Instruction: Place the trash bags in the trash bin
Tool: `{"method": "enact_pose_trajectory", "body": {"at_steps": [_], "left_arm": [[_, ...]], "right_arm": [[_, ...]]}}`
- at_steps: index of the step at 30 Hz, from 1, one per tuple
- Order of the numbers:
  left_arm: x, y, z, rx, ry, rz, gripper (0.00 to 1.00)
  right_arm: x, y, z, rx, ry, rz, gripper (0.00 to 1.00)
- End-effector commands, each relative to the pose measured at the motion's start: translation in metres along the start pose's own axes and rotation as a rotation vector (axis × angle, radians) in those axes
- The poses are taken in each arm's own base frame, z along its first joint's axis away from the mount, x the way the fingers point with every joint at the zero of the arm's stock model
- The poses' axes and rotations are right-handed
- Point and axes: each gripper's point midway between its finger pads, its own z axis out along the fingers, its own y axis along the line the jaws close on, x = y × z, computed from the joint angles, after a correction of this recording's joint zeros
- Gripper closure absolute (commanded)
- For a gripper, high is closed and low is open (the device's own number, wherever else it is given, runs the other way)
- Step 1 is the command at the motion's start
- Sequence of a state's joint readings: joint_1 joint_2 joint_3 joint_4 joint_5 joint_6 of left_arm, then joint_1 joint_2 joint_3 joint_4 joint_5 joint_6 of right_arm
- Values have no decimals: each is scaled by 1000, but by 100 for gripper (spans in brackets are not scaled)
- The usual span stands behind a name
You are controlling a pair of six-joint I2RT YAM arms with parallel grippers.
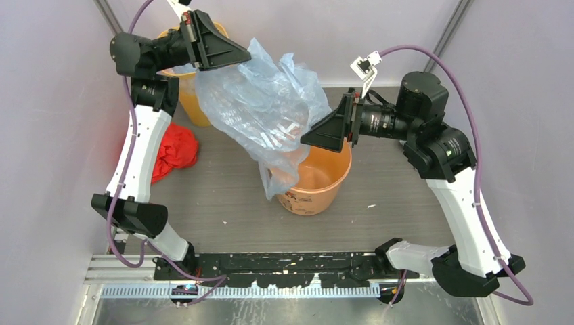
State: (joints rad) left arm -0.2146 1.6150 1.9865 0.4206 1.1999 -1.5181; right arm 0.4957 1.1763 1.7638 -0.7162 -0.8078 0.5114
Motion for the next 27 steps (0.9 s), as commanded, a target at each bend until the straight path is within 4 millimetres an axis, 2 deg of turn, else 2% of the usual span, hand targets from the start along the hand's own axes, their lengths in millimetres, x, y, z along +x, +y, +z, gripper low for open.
{"method": "enact_pose_trajectory", "body": {"at_steps": [1,3,7,10,14,18,23,27], "left_arm": [[9,-58,-6,105,20,126,95],[10,-66,-7,111,18,142,95],[11,-81,-8,124,14,171,95],[14,-88,-9,129,14,183,95],[18,-96,-11,134,22,197,95],[22,-97,-12,130,31,192,95],[23,-89,-12,125,36,176,95],[25,-88,-12,132,43,171,95]], "right_arm": [[-17,-26,5,137,-85,40,8],[-20,-35,11,151,-99,85,1],[-31,-42,22,119,-147,151,0],[-47,-38,20,86,-207,158,0],[-65,-44,16,102,-242,173,0],[-66,-67,0,312,-206,87,0],[-63,-81,-28,495,-172,-52,0],[-59,-97,-36,587,-159,-72,15]]}}
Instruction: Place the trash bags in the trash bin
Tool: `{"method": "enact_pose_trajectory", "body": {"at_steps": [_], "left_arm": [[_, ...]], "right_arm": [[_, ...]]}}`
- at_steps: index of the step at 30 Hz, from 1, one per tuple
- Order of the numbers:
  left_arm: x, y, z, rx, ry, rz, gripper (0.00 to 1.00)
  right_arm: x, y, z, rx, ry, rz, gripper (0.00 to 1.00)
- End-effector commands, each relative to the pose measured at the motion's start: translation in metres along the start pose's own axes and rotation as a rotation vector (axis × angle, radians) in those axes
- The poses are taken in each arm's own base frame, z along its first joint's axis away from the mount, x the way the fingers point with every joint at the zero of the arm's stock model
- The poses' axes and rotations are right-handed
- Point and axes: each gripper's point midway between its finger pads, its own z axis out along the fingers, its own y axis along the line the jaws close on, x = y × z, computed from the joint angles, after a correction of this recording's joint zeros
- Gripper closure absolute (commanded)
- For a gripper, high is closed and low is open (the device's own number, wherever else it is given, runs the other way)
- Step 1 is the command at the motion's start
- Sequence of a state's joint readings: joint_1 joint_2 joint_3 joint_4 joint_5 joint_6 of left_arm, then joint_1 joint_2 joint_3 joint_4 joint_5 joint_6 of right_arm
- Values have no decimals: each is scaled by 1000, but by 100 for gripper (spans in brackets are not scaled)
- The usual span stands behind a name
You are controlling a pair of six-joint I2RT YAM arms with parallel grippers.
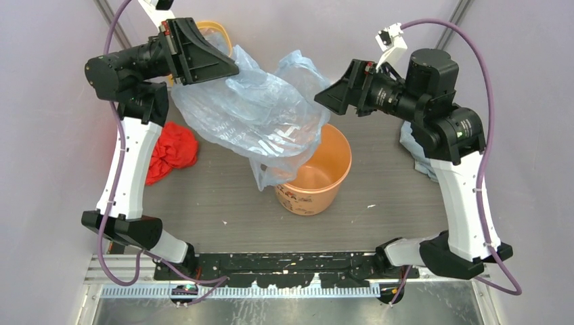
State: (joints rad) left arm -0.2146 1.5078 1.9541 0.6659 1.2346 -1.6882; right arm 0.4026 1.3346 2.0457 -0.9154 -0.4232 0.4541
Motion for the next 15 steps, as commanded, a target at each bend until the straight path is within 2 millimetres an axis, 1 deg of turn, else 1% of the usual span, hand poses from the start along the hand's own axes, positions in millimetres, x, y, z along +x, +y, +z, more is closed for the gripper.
{"method": "enact_pose_trajectory", "body": {"at_steps": [1,3,6,8,10,12,13,14,15], "left_arm": [[3,-12,-1,22,11,41,95],[5,-12,0,25,16,42,95],[5,-14,0,30,19,43,95],[5,-15,1,37,22,47,95],[5,-16,1,43,24,47,95],[4,-16,2,49,25,48,95],[4,-17,2,54,27,50,95],[4,-17,3,59,28,50,95],[4,-17,3,63,29,49,95]], "right_arm": [[4,-27,-9,138,7,-95,19],[5,-29,-7,136,5,-106,24],[6,-33,-1,143,18,-115,44],[8,-35,3,141,27,-118,48],[8,-33,8,113,35,-116,63],[9,-28,14,71,38,-107,68],[8,-24,17,42,32,-108,68],[7,-18,20,8,30,-105,65],[6,-14,22,-20,29,-100,58]]}}
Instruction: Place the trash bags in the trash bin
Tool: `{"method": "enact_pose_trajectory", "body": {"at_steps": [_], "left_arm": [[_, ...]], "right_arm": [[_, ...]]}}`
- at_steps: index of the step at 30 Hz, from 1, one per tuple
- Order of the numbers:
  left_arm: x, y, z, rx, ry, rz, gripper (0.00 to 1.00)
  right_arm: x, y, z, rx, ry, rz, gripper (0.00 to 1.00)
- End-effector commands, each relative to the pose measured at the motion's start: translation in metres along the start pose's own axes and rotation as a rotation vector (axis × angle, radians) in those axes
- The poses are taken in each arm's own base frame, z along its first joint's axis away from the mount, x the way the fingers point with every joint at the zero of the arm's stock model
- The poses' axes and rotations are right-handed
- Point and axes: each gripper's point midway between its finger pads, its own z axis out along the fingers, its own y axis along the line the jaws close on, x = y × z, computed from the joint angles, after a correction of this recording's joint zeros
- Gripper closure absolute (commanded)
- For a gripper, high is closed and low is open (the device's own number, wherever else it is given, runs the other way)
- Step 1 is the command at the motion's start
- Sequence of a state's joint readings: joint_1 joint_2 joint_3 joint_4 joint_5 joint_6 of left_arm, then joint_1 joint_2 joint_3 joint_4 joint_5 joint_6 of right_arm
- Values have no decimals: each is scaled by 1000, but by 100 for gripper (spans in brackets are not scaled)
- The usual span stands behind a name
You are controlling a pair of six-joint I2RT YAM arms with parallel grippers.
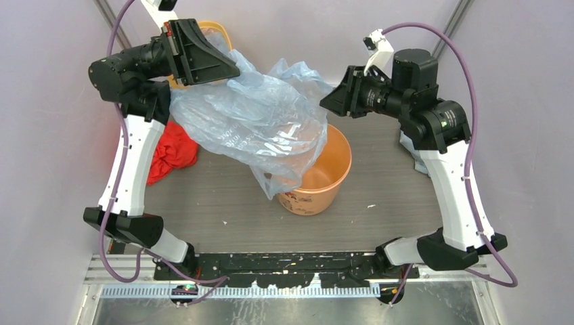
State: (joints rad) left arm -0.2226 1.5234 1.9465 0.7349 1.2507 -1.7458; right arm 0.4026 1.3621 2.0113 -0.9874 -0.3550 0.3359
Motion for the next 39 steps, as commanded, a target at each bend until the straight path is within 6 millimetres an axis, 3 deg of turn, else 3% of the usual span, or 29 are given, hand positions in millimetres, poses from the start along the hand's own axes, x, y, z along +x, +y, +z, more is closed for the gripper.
{"method": "enact_pose_trajectory", "body": {"at_steps": [1,5,13,18,19,21,22,27,32,36,39], "left_arm": [[1,-17,3,47,9,62,95],[2,-18,2,68,10,54,96],[5,-21,2,81,23,64,96],[8,-23,2,104,25,59,96],[8,-23,2,108,25,57,96],[9,-23,1,111,26,55,96],[9,-22,1,112,26,55,96],[11,-25,0,110,34,61,97],[13,-39,-3,108,28,91,97],[16,-50,-7,98,24,112,98],[15,-52,-10,81,21,122,98]], "right_arm": [[-20,25,8,-150,-63,-28,45],[-29,29,16,-169,-72,-23,33],[-45,20,29,-121,-99,-35,41],[-56,15,35,-100,-134,-56,35],[-55,16,38,-105,-128,-54,46],[-53,11,46,-93,-115,-36,84],[-52,7,49,-77,-113,-28,97],[-53,-21,44,69,-166,-9,99],[-66,-50,18,233,-250,10,99],[-76,-59,-9,296,-330,42,99],[-82,-55,-24,286,-386,61,99]]}}
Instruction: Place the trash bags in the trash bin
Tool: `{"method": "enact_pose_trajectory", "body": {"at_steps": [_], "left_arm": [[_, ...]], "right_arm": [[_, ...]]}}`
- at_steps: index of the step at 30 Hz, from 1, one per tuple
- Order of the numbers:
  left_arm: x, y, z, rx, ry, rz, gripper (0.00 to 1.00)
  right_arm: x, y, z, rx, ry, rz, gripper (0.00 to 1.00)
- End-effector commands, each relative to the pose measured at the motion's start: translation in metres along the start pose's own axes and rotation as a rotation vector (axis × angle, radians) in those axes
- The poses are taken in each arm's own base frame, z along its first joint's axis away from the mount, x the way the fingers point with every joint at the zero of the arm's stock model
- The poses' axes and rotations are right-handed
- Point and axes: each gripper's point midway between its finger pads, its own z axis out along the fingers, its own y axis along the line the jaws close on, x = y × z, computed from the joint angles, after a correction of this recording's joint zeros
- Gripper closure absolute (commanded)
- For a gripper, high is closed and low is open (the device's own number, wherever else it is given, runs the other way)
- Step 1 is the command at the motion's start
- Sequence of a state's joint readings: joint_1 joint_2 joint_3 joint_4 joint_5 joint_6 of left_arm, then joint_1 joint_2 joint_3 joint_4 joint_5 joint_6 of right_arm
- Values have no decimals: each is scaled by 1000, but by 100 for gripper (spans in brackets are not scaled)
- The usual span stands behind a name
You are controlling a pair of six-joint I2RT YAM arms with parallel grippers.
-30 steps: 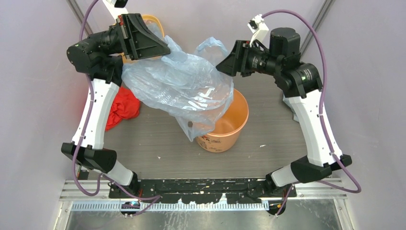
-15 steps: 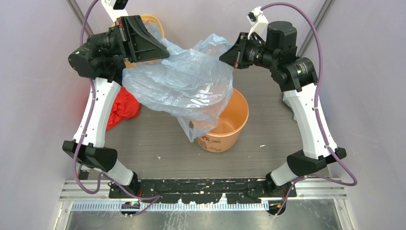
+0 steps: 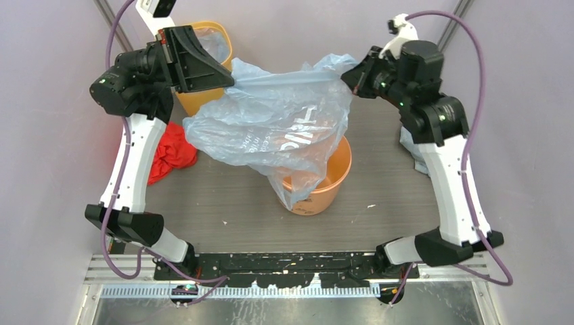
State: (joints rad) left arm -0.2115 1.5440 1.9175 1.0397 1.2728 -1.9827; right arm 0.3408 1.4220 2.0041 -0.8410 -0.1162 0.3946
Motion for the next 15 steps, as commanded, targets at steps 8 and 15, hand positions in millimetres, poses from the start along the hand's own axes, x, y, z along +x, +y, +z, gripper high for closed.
{"method": "enact_pose_trajectory", "body": {"at_steps": [8,15], "left_arm": [[-11,-17,-15,-71,-69,85,95],[-26,25,-43,-173,-158,39,84]], "right_arm": [[-99,30,-104,-50,-409,42,99],[-141,45,-160,-57,-558,14,99]]}}
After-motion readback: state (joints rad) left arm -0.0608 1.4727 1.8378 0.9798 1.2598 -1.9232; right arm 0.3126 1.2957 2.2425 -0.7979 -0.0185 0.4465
